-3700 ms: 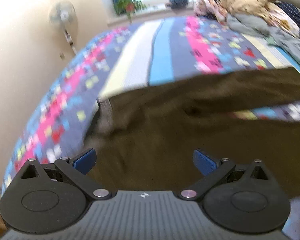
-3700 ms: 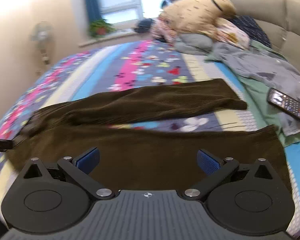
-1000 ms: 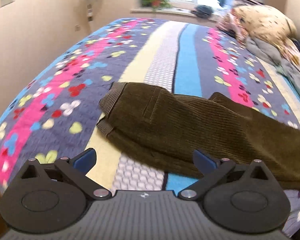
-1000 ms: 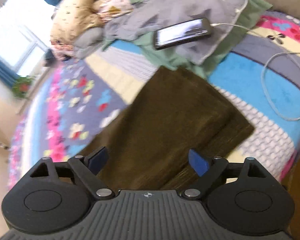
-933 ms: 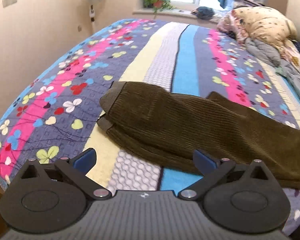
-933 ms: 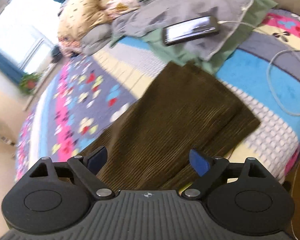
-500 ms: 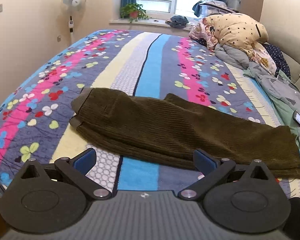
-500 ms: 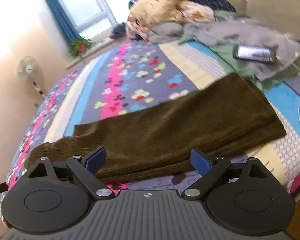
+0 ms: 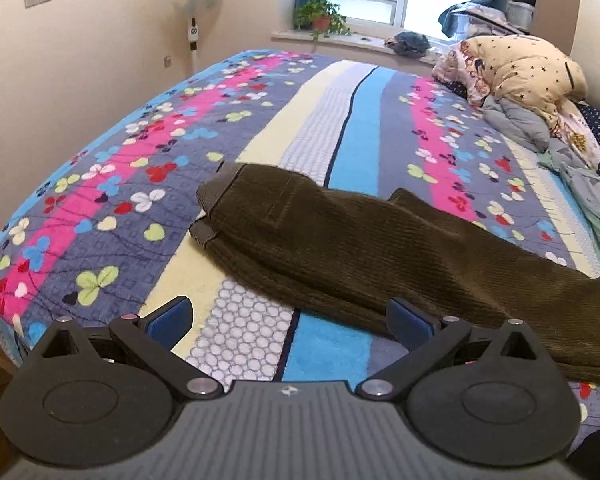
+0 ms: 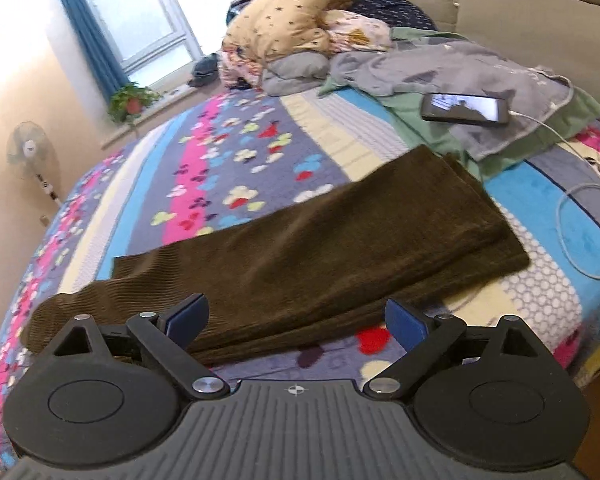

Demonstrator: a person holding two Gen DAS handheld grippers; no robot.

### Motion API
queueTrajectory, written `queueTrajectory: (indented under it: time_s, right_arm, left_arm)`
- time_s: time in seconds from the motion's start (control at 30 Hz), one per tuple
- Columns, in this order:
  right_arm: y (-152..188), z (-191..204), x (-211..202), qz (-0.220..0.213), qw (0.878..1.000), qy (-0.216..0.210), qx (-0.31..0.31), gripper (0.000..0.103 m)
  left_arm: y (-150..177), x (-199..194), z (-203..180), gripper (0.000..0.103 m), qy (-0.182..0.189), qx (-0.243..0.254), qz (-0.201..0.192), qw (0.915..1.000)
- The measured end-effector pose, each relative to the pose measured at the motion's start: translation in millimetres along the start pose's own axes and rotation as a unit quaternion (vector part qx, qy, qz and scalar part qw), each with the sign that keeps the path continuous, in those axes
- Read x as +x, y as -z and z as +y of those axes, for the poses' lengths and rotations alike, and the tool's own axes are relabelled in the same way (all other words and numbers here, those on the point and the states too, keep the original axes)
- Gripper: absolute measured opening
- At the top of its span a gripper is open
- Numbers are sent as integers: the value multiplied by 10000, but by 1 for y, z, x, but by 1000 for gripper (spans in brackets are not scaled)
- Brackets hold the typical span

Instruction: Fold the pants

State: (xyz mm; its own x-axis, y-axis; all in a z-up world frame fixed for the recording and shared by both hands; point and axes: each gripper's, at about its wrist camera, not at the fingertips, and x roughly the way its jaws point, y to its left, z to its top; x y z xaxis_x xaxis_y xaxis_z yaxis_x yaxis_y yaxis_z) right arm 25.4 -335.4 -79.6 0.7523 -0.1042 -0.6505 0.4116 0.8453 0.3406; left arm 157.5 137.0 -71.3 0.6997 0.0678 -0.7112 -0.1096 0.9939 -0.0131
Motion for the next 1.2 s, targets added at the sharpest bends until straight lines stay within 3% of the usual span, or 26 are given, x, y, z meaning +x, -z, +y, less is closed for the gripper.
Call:
queueTrajectory:
  time_s: [0.27,0.43,0.6,0.7,0.83,0.93,1.0,1.03,1.2]
  right_arm:
    - [-11,-75,25,-587,9944,842,253,96]
    - [-35,-148,65,-716,9835,1170,1183,96]
    - [-36,-203,113,-516,9667,1034,2281,95]
    - [-36,-219,142,-356,9607,1021,2557,87]
    - [-38,-228,175,-144,9574,1140,2649,66]
    - [-42,-220,186,-182,9626,1245,2398,65]
    - [-48,-210,186,-210,9707,1394,1946,24]
    - [-50,-205,185,-179,9724,1457,1812,18]
    - [-62,-190,154,-637,9737,1125,1877,15]
  left_arm:
    - [9,20,-21,103,-179,296,236,9991]
    - [8,30,-43,103,-241,407,442,9979]
    - [6,40,-68,103,-364,584,626,9957]
    - [2,47,-82,103,-377,624,768,9944]
    - [-6,56,-94,103,-398,474,912,9939]
    - [-10,62,-102,103,-410,409,999,9933]
    - [-11,65,-107,103,-422,420,1024,9930]
    - [-11,65,-109,103,-424,433,1024,9929]
    - [-5,67,-117,103,-404,673,1030,9916]
